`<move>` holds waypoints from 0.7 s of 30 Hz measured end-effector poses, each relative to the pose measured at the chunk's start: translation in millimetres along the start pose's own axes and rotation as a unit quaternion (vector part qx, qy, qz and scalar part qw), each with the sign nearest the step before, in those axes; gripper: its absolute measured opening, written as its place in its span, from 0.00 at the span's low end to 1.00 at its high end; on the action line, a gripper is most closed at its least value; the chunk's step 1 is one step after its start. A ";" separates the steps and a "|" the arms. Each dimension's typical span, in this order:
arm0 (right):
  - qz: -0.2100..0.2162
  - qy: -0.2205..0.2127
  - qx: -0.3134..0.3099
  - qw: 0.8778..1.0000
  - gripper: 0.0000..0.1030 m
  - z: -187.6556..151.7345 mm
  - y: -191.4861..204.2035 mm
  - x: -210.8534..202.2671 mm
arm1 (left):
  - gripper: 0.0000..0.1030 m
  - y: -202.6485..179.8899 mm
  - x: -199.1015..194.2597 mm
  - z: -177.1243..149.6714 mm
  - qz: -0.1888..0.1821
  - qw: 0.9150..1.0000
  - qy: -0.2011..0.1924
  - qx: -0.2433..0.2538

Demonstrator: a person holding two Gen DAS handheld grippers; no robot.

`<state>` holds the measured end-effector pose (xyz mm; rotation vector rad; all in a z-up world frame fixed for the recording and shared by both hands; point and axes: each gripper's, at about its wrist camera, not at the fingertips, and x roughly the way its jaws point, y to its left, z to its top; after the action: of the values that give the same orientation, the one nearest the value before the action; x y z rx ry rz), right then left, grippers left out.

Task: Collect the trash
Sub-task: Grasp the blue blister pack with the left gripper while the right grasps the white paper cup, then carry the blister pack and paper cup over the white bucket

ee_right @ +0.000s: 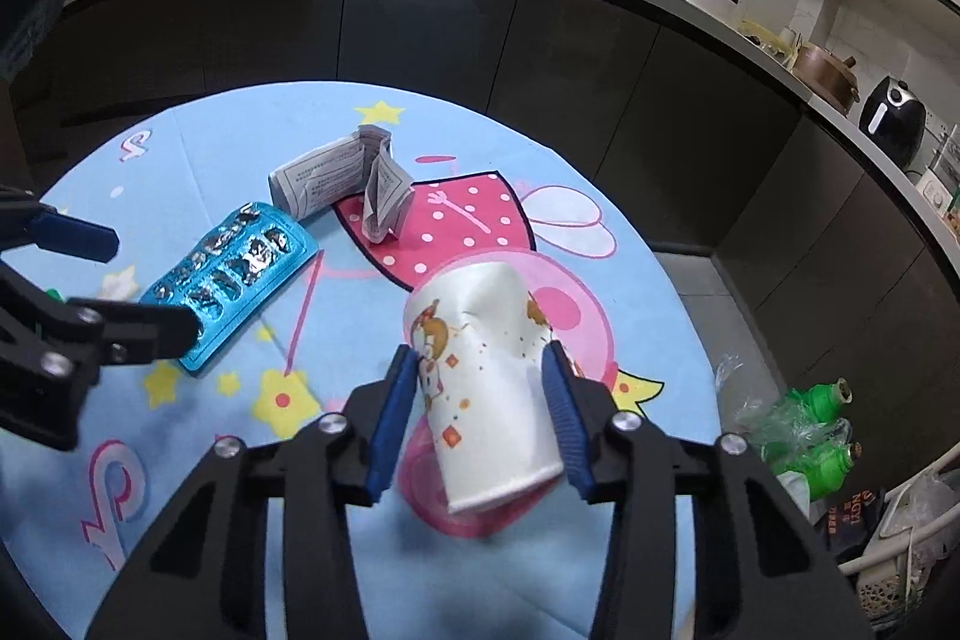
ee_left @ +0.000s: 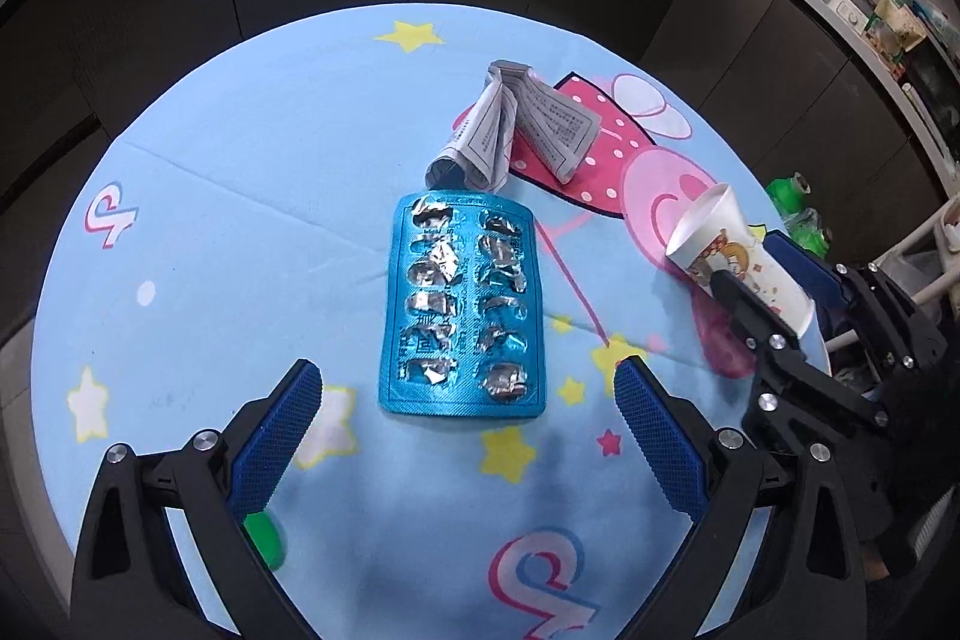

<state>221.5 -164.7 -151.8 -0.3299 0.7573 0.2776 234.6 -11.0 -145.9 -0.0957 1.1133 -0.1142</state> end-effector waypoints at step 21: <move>0.080 -0.052 0.165 0.982 0.33 -13.4 -46.4 -73.0 | 0.60 -16.4 36.4 20.5 0.070 0.997 0.007 0.029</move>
<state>179.2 -221.5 -100.4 0.0596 0.7133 0.3127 268.2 -31.9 -167.1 0.0339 1.1270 -0.0222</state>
